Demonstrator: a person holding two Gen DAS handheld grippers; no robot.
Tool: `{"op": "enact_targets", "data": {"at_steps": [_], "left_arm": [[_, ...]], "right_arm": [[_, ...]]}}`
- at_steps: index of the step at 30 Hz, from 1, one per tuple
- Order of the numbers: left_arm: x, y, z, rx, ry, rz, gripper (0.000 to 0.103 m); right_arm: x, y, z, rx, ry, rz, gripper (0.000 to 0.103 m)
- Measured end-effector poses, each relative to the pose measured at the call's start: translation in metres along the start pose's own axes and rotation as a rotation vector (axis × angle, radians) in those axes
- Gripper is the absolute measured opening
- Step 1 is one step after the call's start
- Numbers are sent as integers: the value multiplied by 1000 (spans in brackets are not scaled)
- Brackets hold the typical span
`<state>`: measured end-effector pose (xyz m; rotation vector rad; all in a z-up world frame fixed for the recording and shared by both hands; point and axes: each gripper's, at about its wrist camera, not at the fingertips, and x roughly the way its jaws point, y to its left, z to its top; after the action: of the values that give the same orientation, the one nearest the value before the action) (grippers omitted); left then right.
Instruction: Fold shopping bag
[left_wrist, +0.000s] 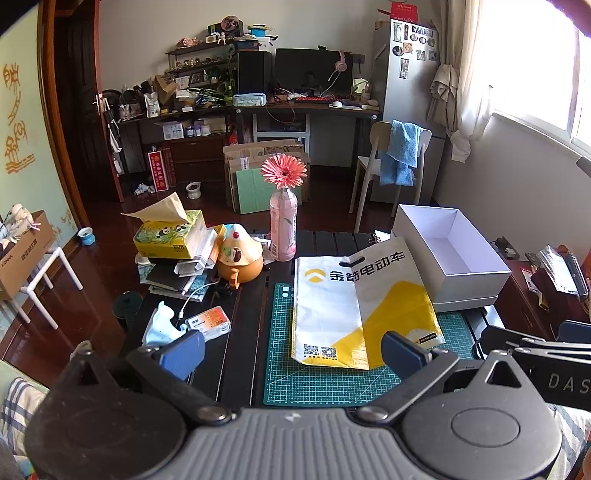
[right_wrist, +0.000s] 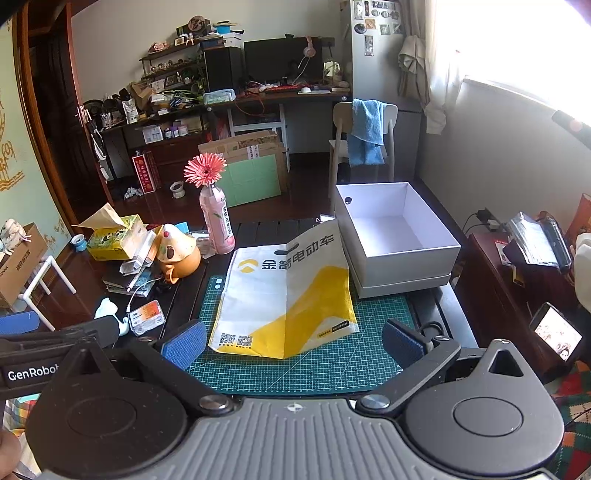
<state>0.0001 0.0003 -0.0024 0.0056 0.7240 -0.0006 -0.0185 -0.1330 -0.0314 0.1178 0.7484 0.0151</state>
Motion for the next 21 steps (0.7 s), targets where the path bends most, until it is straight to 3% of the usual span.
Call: {"op": "enact_targets", "data": {"at_steps": [21], "left_arm": [[-8, -7, 7, 3, 4, 1, 102]], "right_arm": [[-2, 1, -1, 12, 0, 10, 102]]}}
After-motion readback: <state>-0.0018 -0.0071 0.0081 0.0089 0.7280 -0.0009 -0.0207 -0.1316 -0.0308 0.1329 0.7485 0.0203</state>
